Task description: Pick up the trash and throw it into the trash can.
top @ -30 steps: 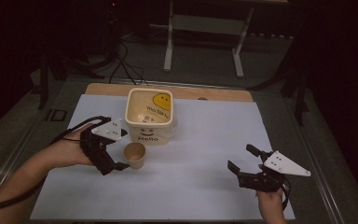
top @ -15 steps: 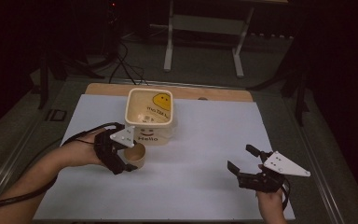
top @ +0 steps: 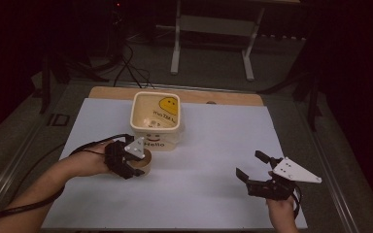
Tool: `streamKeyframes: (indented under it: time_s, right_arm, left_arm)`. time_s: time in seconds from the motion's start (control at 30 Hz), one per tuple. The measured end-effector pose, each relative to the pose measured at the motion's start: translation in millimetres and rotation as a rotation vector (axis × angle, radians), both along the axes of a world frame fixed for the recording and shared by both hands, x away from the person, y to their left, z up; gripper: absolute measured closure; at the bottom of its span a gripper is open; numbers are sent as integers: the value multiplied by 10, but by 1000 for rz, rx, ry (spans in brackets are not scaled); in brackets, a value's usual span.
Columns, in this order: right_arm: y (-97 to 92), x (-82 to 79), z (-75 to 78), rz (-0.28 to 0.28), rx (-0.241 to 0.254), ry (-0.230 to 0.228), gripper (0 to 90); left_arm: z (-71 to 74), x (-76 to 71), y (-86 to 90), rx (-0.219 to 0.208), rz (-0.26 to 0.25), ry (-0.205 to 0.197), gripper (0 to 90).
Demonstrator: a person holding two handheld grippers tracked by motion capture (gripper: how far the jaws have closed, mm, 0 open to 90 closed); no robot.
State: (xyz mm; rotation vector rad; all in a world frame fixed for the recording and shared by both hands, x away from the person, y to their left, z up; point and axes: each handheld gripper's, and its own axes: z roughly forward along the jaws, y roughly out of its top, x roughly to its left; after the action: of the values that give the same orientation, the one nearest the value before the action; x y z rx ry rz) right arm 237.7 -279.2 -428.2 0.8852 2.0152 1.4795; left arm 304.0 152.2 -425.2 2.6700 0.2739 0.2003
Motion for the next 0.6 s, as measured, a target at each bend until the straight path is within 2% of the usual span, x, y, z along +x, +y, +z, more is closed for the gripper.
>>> streamKeyframes:
  time_s: [0.03,0.17,0.3,0.53,0.57,0.6]
  right_arm:
    - [0,0,-2,-1,-2,0,112]
    - [3,1,-7,3,-2,2,112]
    - [5,9,-13,6,-4,5,112]
    - [2,11,-14,8,-6,6,112]
    - [2,11,-14,8,-6,6,112]
    - [3,11,-15,8,-8,7,112]
  left_arm:
    - [-37,9,-7,16,3,-4,562]
    - [-87,25,-13,24,-7,2,603]
    - [-129,44,-19,33,-16,0,686]
    - [-211,68,-49,71,-33,6,784]
    - [-217,71,-55,79,-39,-5,784]
    - [-226,79,-60,77,-43,5,812]
